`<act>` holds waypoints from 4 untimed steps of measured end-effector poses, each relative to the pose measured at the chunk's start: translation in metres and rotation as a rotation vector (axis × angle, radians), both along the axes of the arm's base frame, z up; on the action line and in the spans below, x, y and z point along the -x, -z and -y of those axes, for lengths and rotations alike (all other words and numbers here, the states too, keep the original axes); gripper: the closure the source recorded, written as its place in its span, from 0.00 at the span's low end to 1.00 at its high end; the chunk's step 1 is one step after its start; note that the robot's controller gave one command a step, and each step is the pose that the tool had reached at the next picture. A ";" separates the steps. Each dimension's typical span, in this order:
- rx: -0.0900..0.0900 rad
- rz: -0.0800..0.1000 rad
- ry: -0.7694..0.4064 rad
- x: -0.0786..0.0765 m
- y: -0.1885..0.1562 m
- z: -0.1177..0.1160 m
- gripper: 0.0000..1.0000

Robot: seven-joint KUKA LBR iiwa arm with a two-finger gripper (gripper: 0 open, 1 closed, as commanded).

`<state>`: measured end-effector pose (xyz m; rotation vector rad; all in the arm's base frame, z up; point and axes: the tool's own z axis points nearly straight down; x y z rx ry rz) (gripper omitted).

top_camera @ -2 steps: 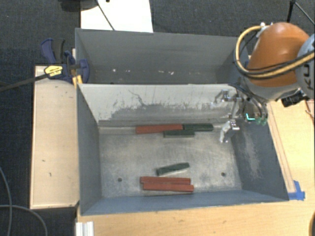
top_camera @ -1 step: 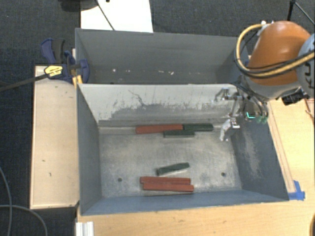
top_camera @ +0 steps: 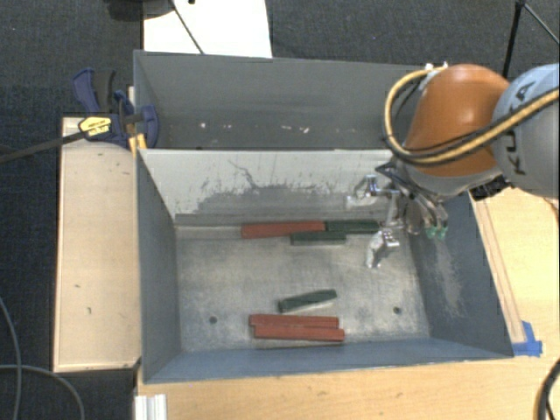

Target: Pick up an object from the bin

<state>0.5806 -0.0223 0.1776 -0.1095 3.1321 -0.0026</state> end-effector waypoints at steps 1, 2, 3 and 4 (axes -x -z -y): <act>-0.005 0.000 -0.071 0.016 0.069 -0.012 0.00; -0.003 -0.007 0.110 0.068 0.081 -0.087 1.00; -0.002 -0.006 0.108 0.068 0.081 -0.086 1.00; -0.002 -0.009 0.111 0.057 -0.012 -0.072 0.00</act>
Offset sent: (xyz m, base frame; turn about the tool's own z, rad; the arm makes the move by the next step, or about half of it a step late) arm -0.0687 0.0862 -0.0809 0.1110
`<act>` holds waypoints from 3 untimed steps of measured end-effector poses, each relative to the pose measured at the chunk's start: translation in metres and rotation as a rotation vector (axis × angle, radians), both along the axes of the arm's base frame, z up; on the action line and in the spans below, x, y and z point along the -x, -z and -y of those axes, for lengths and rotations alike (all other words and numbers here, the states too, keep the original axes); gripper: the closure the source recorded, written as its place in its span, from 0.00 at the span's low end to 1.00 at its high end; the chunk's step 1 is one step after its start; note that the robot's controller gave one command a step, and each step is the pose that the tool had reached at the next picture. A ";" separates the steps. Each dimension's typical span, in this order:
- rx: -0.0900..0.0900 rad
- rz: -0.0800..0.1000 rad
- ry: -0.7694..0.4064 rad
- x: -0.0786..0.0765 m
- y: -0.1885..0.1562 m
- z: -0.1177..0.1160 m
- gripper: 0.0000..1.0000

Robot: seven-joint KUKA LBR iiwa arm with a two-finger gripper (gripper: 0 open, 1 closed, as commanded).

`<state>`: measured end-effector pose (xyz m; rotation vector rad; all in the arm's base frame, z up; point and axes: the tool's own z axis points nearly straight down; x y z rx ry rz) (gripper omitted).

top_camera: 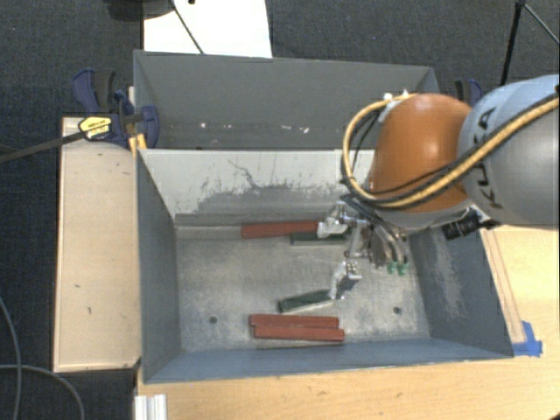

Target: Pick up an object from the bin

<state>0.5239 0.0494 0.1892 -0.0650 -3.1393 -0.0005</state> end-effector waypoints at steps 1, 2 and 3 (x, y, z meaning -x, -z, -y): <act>0.000 0.013 0.002 -0.008 -0.052 0.008 0.00; -0.001 0.013 -0.051 -0.003 -0.011 0.009 0.00; 0.000 0.009 -0.101 0.000 0.049 0.014 0.00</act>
Offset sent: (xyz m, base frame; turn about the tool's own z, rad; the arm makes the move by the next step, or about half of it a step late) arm -0.0164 -0.0157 -0.1119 -0.2056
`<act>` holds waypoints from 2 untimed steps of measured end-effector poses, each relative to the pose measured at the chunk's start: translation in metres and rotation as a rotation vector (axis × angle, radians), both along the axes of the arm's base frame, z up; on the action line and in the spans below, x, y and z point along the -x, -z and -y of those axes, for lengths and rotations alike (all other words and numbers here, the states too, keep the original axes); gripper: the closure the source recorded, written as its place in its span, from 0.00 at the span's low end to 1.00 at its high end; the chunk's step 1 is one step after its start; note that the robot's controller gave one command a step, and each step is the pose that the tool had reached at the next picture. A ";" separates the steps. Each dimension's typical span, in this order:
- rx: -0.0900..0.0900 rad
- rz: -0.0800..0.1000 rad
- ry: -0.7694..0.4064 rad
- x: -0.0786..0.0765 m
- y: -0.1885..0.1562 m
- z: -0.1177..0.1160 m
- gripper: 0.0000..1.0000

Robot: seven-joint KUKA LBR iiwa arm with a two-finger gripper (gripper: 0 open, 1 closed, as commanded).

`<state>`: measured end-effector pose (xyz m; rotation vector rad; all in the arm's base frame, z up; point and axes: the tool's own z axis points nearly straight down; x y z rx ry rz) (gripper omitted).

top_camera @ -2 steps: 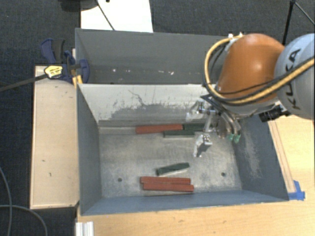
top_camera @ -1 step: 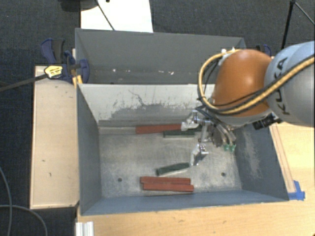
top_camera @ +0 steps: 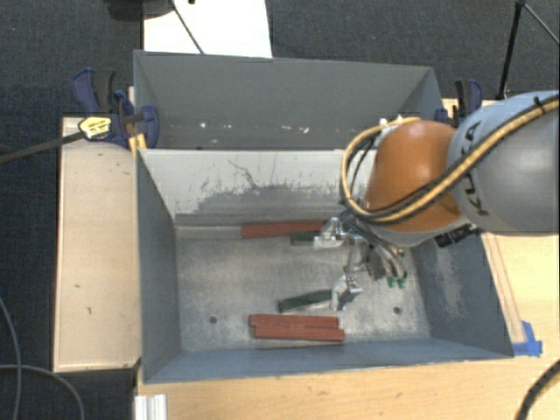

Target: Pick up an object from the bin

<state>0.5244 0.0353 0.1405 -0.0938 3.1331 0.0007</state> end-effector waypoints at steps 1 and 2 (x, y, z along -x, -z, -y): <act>0.000 0.000 -0.012 -0.010 0.063 0.002 1.00; 0.000 0.000 -0.013 -0.010 0.063 0.002 1.00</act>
Offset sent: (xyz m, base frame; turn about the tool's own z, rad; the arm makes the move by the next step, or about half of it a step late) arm 0.0000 0.0000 0.0000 0.0000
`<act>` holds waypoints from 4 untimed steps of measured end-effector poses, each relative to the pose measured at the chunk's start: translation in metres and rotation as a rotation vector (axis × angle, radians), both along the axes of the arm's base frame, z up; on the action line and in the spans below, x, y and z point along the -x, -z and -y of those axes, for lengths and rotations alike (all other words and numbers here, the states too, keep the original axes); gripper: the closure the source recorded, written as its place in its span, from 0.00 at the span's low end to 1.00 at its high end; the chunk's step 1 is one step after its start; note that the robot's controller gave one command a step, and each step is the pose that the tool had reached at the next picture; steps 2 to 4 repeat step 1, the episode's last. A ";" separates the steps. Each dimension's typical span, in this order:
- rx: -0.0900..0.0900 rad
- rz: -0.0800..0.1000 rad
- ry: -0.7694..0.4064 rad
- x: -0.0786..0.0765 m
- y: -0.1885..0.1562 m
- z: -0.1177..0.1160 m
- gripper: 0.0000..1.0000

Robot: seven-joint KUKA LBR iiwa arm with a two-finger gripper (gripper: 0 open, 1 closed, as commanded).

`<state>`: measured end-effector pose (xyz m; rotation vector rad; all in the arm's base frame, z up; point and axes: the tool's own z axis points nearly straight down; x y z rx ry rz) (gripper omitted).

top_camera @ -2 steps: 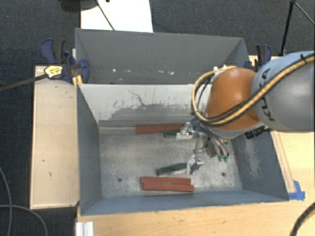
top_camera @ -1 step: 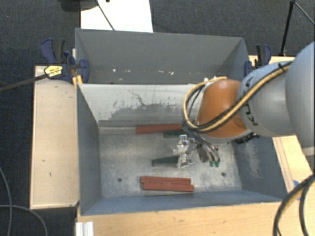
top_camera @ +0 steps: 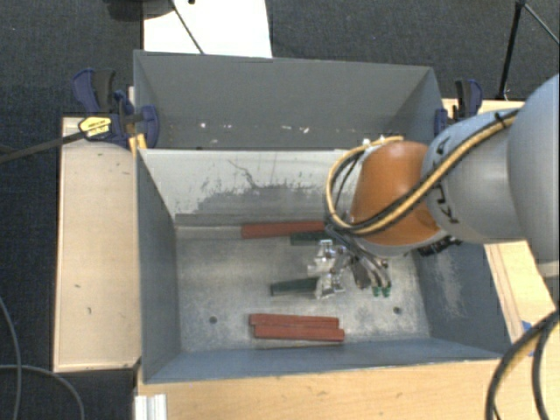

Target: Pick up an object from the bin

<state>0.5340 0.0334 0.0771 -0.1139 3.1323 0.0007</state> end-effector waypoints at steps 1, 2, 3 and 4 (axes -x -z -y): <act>-0.001 0.003 0.044 -0.018 -0.170 -0.004 1.00; -0.001 0.003 0.044 -0.018 -0.170 -0.004 1.00; -0.001 0.003 0.044 -0.018 -0.170 -0.004 1.00; -0.001 0.003 0.044 -0.018 -0.170 -0.004 1.00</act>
Offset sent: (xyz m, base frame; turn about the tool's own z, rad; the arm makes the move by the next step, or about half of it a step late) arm 0.0000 0.0000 0.0000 0.0000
